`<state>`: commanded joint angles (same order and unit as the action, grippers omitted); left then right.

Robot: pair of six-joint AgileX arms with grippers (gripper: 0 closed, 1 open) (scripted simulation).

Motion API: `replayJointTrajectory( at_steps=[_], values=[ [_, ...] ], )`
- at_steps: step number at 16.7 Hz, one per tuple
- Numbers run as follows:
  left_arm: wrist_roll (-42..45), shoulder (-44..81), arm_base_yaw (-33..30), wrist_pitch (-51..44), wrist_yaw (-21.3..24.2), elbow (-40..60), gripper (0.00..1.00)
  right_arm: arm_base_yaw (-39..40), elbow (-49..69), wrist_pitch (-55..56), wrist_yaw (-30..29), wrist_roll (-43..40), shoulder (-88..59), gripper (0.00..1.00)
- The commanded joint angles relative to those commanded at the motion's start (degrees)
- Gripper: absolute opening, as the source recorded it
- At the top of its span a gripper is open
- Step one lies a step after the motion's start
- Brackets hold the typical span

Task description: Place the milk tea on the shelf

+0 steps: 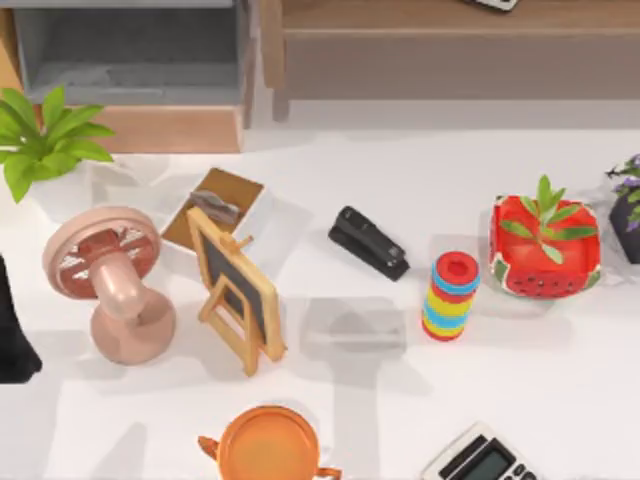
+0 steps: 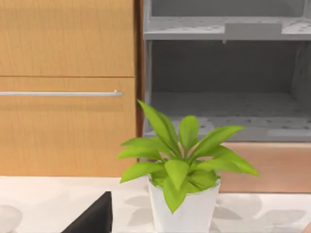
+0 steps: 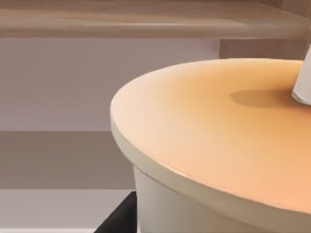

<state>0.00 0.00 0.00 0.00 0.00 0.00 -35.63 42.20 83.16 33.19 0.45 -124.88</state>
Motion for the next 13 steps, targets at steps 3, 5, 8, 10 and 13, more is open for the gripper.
replayJointTrajectory(
  at_steps=[3, 5, 8, 10, 13],
  values=[
    [0.00, 0.00, 0.00, 0.00, 0.00, 0.00, 1.00, -0.01, -0.07, -1.13, 0.03, 0.00, 1.29, 0.00],
    [0.00, 0.00, 0.00, 0.00, 0.00, 0.00, 1.00, -0.01, -0.07, -1.13, 0.03, 0.00, 1.29, 0.00],
    [0.00, 0.00, 0.00, 0.00, 0.00, 0.00, 1.00, -0.04, 0.51, -0.62, -0.20, -0.13, 1.61, 0.00],
    [0.00, 0.00, 0.00, 0.00, 0.00, 0.00, 1.00, -0.09, 1.94, 0.01, -1.33, -1.11, 3.58, 0.00],
    [0.00, 0.00, 0.00, 0.00, 0.00, 0.00, 1.00, 0.18, 4.34, -0.73, -4.13, -3.24, 7.15, 0.00]
  ],
)
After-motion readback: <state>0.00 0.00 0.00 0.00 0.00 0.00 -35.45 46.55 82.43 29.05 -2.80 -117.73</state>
